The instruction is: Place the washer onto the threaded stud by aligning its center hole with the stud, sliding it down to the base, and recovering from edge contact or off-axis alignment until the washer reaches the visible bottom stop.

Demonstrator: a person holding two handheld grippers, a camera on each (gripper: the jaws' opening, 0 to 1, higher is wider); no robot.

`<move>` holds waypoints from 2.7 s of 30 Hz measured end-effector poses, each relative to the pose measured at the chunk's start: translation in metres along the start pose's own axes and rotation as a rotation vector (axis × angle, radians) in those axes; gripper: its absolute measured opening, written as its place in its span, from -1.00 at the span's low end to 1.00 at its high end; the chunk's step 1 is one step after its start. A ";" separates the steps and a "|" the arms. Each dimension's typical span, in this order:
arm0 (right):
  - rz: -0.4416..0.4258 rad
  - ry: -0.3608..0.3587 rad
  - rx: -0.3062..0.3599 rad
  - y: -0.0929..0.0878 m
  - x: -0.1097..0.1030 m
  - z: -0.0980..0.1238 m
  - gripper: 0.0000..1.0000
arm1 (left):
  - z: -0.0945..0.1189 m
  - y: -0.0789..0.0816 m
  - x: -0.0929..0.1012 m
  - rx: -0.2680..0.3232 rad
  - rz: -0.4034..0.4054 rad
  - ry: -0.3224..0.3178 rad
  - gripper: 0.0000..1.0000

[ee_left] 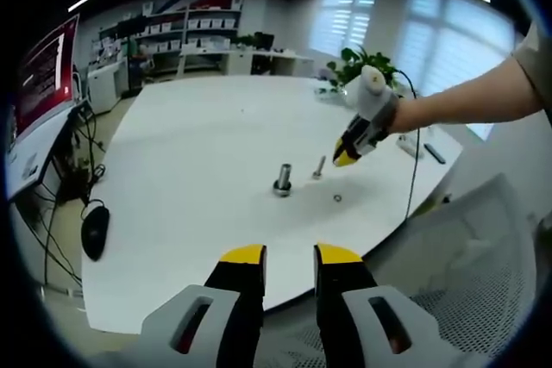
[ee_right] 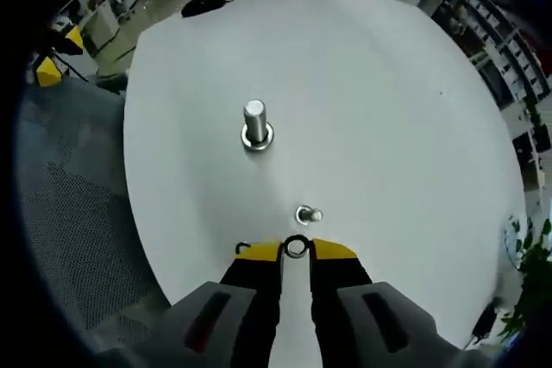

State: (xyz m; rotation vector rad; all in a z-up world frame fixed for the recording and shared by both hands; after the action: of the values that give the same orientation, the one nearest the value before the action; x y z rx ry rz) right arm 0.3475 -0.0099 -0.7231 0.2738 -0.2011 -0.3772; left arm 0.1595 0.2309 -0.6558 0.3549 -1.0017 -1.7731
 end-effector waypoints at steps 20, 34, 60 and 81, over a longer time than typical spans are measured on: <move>0.084 0.011 -0.013 0.014 0.010 -0.014 -0.73 | 0.000 -0.001 0.000 -0.007 -0.005 0.001 -0.61; 0.099 0.046 -0.052 0.013 0.010 -0.032 -0.73 | -0.001 -0.002 0.000 -0.015 -0.005 0.002 -0.61; 0.010 0.103 -0.092 -0.006 0.003 -0.061 -0.70 | -0.001 -0.003 -0.002 -0.020 0.005 0.015 -0.61; -0.087 0.091 -0.050 -0.035 -0.035 -0.037 -0.57 | 0.001 -0.001 -0.001 0.001 -0.002 0.008 -0.61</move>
State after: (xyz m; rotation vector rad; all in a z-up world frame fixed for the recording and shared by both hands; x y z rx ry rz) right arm 0.3131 -0.0193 -0.7730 0.2499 -0.0905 -0.4543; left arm 0.1590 0.2319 -0.6561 0.3634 -0.9973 -1.7715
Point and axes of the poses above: the point that each gripper's makers call its tool centre point, and the gripper's own axes: z roughly backward along the fingers, x roughly to its right, y roughly out of its top, the point moved 5 cm from there along z, roughly backward along the fingers, and after that the axes turned 1 degree about z, right-handed, at the moved point
